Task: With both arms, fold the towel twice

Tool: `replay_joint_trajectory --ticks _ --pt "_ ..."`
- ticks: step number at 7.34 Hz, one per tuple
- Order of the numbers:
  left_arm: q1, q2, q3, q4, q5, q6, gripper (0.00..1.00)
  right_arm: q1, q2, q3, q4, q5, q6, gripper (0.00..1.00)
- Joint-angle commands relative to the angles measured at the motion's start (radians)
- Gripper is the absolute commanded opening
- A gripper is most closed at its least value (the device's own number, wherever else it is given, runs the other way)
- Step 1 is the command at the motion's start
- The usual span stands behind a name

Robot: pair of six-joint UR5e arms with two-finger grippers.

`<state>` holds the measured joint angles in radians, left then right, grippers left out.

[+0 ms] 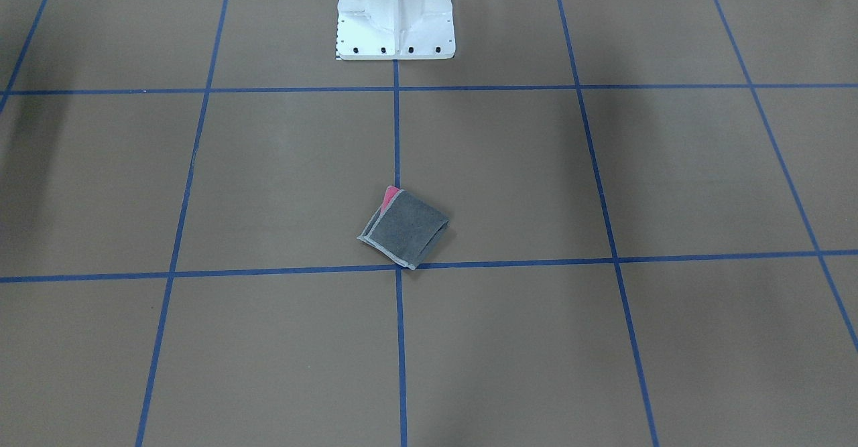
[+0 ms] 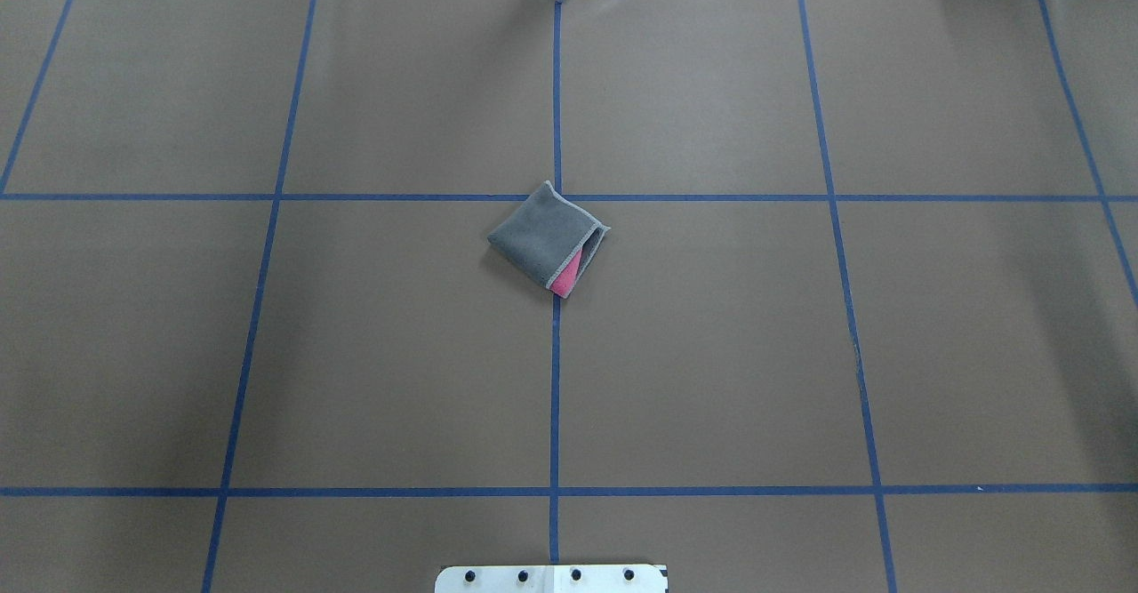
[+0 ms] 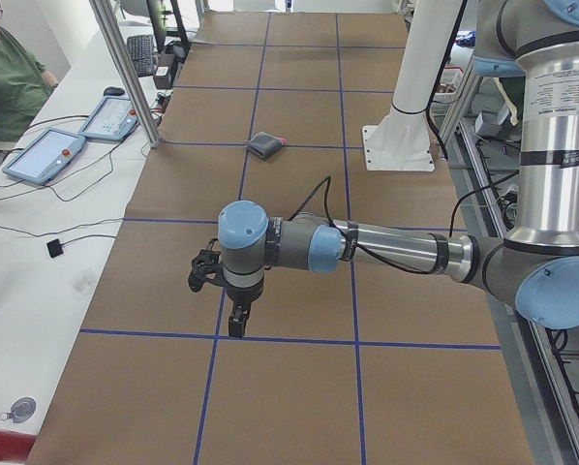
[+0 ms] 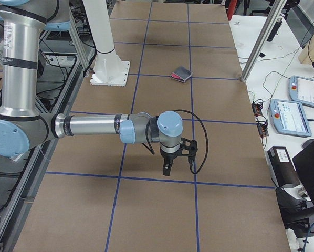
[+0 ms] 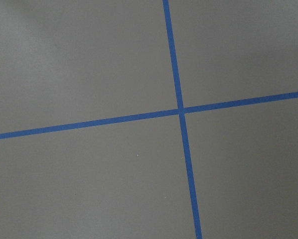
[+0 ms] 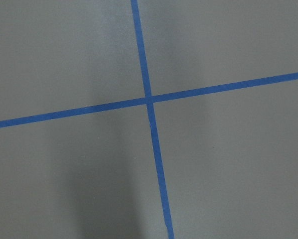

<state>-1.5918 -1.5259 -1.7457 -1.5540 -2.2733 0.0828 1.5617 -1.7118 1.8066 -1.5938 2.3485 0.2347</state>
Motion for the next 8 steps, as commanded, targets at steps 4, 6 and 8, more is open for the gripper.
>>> replay_joint_trajectory --ticks 4,6,8 --pt "0.016 0.001 0.018 -0.014 -0.002 0.009 1.00 0.008 -0.011 0.033 -0.057 0.009 -0.051 1.00" --pt "0.018 0.001 0.020 -0.012 -0.031 0.009 1.00 -0.002 0.010 0.033 -0.055 0.009 -0.046 1.00" --pt "0.033 0.001 0.020 -0.014 -0.037 0.009 1.00 -0.049 0.023 0.031 -0.054 0.006 -0.041 1.00"
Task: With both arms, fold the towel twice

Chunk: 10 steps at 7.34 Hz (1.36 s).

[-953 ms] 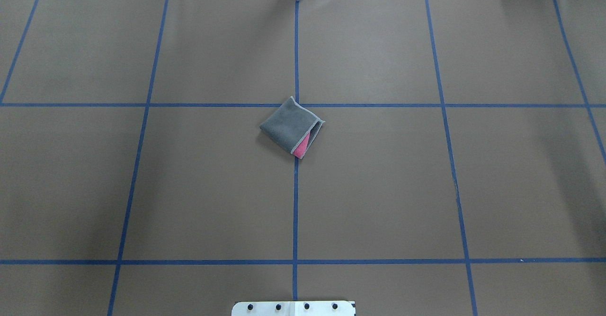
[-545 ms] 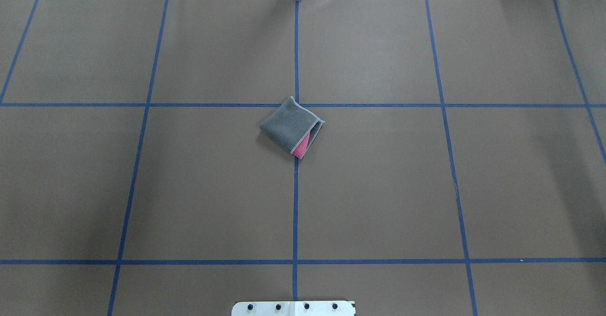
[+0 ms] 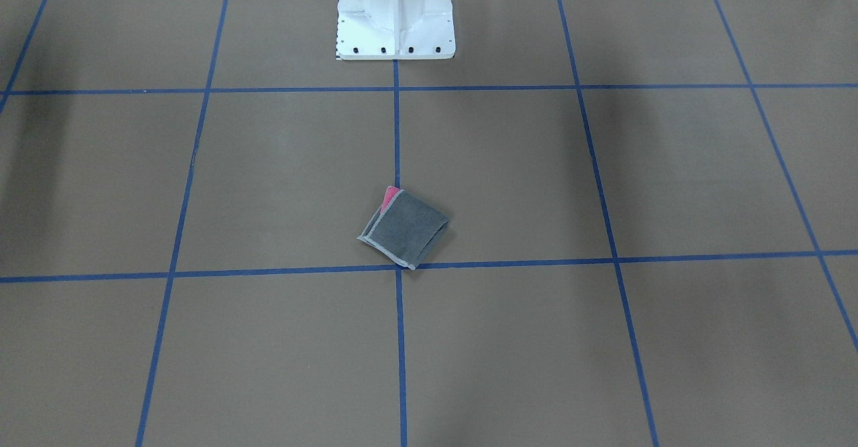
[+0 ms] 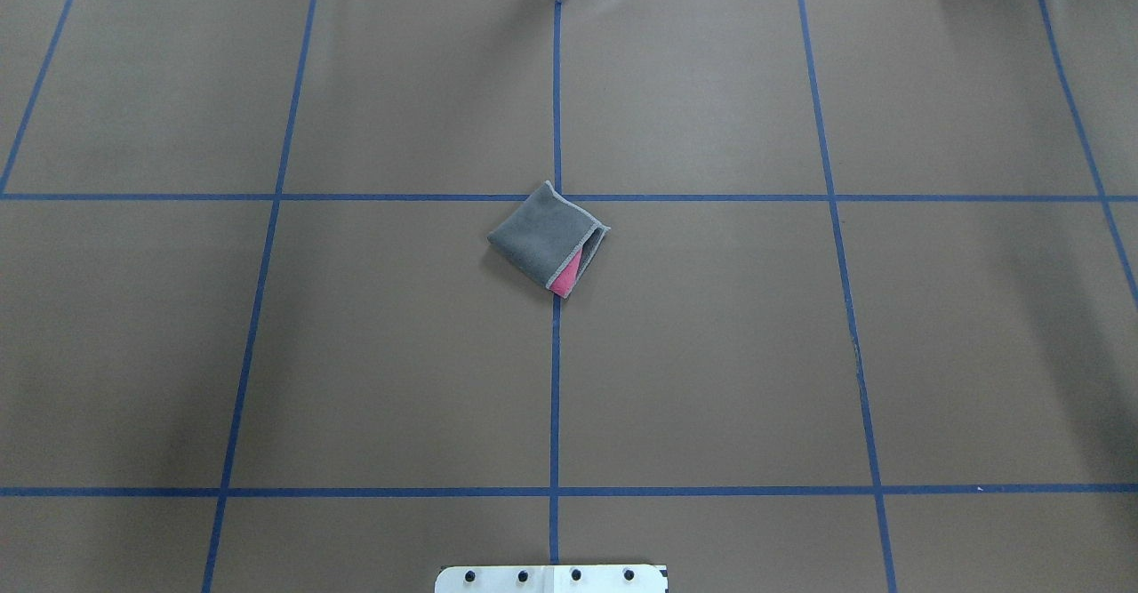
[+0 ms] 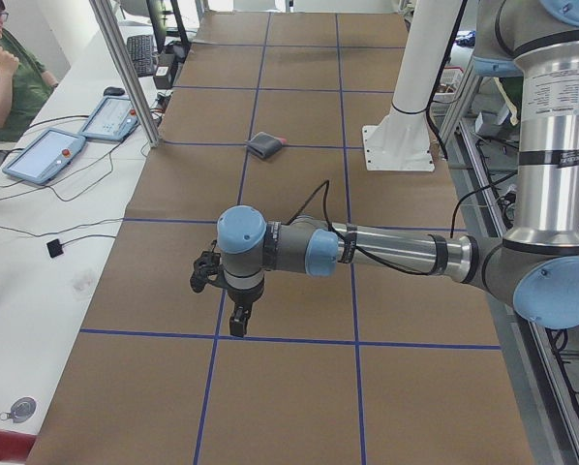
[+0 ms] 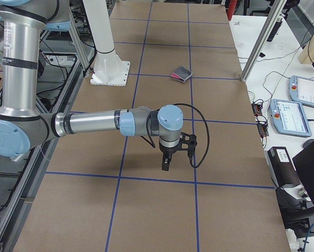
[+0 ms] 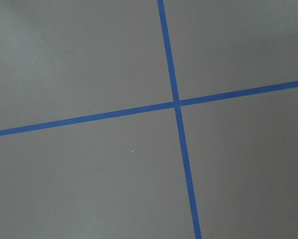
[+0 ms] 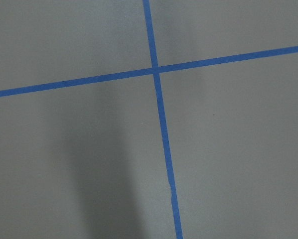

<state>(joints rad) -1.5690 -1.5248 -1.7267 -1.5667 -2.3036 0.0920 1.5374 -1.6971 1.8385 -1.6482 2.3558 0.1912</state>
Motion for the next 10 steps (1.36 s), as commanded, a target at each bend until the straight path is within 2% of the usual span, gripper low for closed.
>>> replay_joint_trajectory --ticks 1,10 --pt "0.013 0.000 0.002 -0.001 -0.005 0.000 1.00 -0.036 0.010 -0.002 0.001 -0.003 0.002 1.00" --pt "0.014 0.000 0.002 -0.001 -0.007 0.000 1.00 -0.053 0.022 -0.010 0.001 -0.004 -0.004 1.00"
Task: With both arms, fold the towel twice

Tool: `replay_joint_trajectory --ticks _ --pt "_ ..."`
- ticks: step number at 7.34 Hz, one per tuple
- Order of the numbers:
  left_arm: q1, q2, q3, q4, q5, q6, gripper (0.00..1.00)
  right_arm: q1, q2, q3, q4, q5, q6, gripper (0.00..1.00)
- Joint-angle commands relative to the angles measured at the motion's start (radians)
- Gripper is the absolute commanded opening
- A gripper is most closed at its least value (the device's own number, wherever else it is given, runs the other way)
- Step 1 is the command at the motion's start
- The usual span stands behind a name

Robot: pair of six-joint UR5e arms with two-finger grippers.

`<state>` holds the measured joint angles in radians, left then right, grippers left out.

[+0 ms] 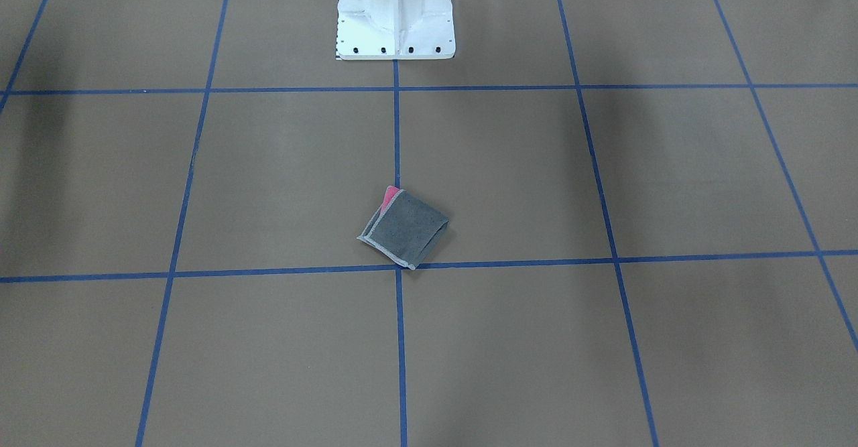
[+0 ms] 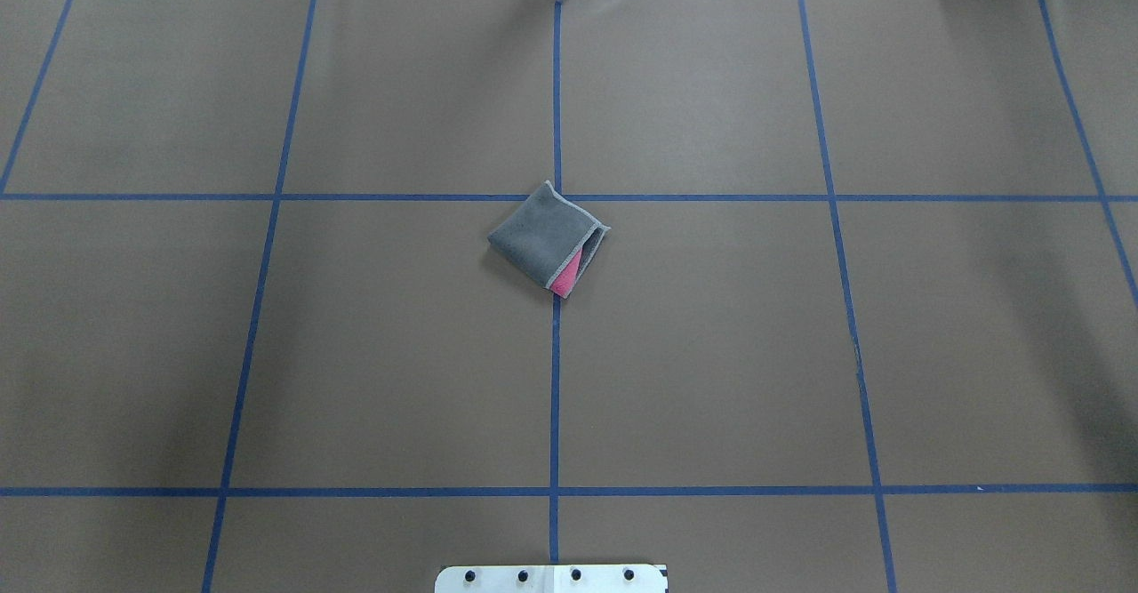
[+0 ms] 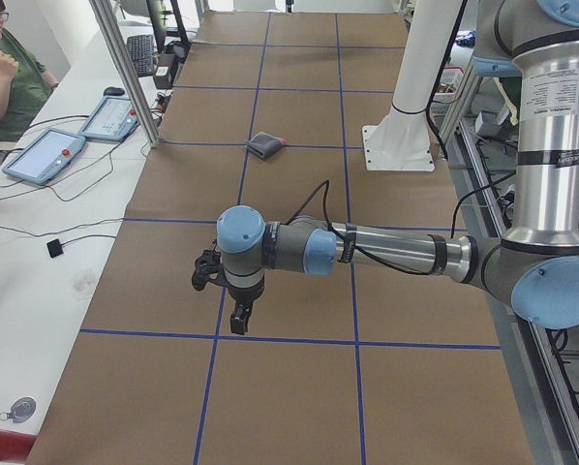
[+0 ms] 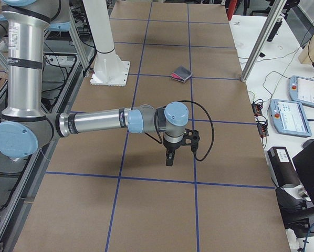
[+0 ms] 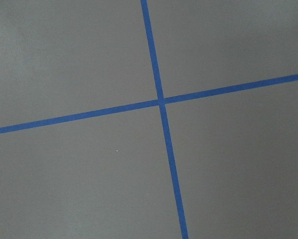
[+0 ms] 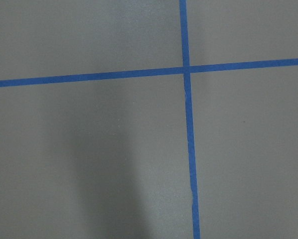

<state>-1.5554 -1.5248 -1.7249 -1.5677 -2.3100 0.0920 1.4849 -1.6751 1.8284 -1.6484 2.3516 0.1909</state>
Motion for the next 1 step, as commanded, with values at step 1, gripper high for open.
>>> replay_joint_trajectory --ticks 1 --pt "0.000 0.000 0.002 0.000 0.001 0.000 1.00 0.000 0.000 0.000 0.001 -0.002 -0.005 1.00"
